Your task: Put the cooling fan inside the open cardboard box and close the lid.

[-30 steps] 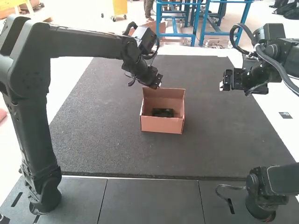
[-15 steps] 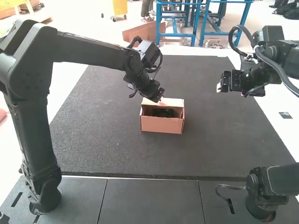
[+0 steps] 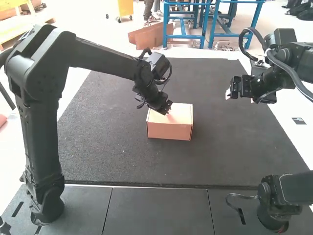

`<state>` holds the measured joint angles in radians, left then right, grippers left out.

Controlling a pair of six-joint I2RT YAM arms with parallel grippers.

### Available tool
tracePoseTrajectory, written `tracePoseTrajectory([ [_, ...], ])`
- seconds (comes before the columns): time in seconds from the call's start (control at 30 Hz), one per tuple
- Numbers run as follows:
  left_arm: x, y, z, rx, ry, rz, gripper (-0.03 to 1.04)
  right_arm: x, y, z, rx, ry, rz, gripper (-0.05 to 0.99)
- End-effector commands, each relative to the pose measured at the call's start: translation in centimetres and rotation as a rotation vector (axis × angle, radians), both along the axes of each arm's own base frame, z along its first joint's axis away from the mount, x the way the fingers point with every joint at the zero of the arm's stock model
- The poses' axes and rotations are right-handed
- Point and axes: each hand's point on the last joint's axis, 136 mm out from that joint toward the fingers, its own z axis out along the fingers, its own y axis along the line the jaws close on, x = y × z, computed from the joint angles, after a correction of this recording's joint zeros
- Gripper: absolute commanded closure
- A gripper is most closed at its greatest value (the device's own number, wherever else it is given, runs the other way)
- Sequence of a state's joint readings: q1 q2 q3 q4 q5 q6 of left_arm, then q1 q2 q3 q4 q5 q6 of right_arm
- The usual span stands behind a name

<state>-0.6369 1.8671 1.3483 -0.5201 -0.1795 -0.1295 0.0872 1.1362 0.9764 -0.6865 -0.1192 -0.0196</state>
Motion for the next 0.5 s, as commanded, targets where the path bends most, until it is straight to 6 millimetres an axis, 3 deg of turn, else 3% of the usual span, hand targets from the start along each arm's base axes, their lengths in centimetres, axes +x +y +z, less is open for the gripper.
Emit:
tracePoseTrajectory([
  [0.0, -0.9, 0.3, -1.7, 0.031, 0.043, -0.007, 0.04, -0.2, 0.1, 0.5, 0.018, -0.015, 0.004, 0.03],
  [0.17, -0.6, 0.1, -0.8, 0.017, 0.020, -0.006, 0.04, -0.2, 0.1, 0.6, 0.021, -0.016, 0.004, 0.03],
  [0.37, 1.2, -0.8, 8.1, -0.102, -0.143, 0.002, 0.04, 0.3, 0.2, 1.6, 0.022, -0.045, 0.005, 0.03],
  [0.47, 1.9, 0.0, 12.5, -0.151, -0.217, 0.023, 0.04, 1.1, 0.3, 2.7, 0.031, -0.095, 0.005, 0.03],
])
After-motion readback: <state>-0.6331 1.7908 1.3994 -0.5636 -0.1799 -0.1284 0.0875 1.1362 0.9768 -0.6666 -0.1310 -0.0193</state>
